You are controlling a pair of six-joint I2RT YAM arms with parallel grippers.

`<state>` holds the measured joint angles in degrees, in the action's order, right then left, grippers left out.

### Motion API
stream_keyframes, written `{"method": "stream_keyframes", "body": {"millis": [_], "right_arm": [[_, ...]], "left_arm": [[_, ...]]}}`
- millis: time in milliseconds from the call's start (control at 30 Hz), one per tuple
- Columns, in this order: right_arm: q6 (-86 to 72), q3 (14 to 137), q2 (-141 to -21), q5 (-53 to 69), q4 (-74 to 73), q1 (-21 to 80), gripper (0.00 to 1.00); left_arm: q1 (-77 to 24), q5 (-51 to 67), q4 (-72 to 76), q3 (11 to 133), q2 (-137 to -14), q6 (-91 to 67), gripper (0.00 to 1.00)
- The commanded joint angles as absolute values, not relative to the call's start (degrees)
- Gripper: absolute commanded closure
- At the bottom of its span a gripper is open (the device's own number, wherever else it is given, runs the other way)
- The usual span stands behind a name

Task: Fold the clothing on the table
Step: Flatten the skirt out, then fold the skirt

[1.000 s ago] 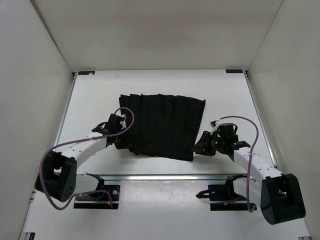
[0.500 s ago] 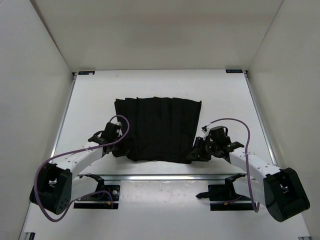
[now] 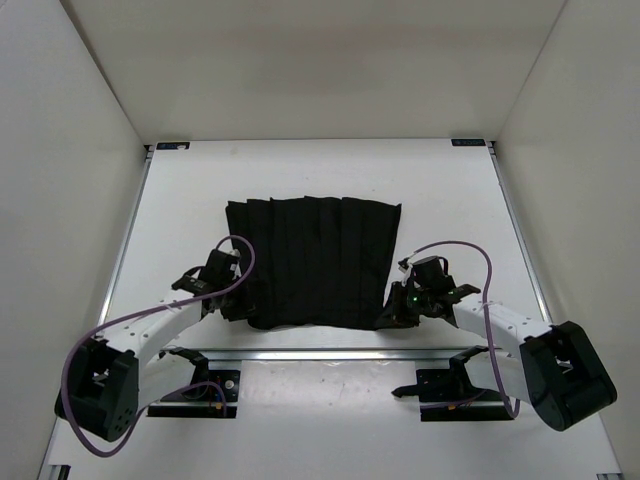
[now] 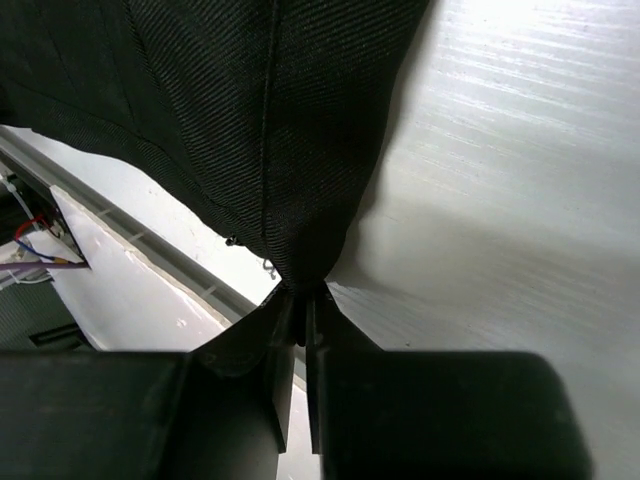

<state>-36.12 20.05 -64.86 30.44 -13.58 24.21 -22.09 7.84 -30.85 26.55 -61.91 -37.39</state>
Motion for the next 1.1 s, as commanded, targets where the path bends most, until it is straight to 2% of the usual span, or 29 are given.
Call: {"method": "stream_keyframes", "body": {"millis": [0,33,100,433,467,533,567,600,633,900,967,1067], "right_arm": [[-36.04,20.75,-65.04,30.06,-12.04,23.99,0.96],[-35.86,21.18,-65.3,30.06,-12.13,23.73,1.0],[-35.86,21.18,-65.48,29.97,-11.87,24.26,1.0],[-34.37,22.24,-65.66,29.97,-13.62,22.76,1.0],[-34.19,22.32,-65.57,29.8,-13.71,22.5,1.0],[-34.28,22.76,-64.78,29.27,-14.07,21.97,1.0],[-34.02,22.59,-64.43,29.18,-13.98,21.62,1.0],[-34.01,22.41,-64.25,29.61,-14.15,21.71,1.0],[-33.84,22.59,-64.25,29.36,-14.24,21.71,1.0],[-32.87,24.96,-61.62,27.43,-15.82,20.13,1.0],[-32.09,25.93,-60.91,27.77,-15.82,18.64,1.0],[-31.29,25.84,-62.31,29.0,-16.26,16.88,1.0]], "left_arm": [[-21.97,7.82,-33.04,25.93,-59.68,-37.7,0.64],[-21.8,7.82,-33.31,25.58,-58.98,-38.05,0.6],[-21.45,7.82,-33.66,24.7,-58.19,-38.32,0.54],[-20.57,8.44,-35.68,22.94,-56.25,-38.41,0.57],[-20.39,8.35,-36.47,22.77,-55.12,-38.93,0.59],[-19.69,8.18,-36.48,22.5,-53.79,-39.81,0.75],[-20.04,8.61,-36.13,22.33,-53.53,-39.73,0.8],[-19.17,8.96,-35.86,22.41,-53.79,-39.73,0.93],[-19.42,9.05,-35.95,22.5,-54.05,-39.55,1.0],[-19.86,10.19,-33.93,24.7,-57.21,-38.33,0.98],[-19.16,10.72,-33.93,25.57,-58.09,-37.8,0.81],[-19.77,10.37,-34.28,26.8,-59.24,-37.7,0.7]]}}
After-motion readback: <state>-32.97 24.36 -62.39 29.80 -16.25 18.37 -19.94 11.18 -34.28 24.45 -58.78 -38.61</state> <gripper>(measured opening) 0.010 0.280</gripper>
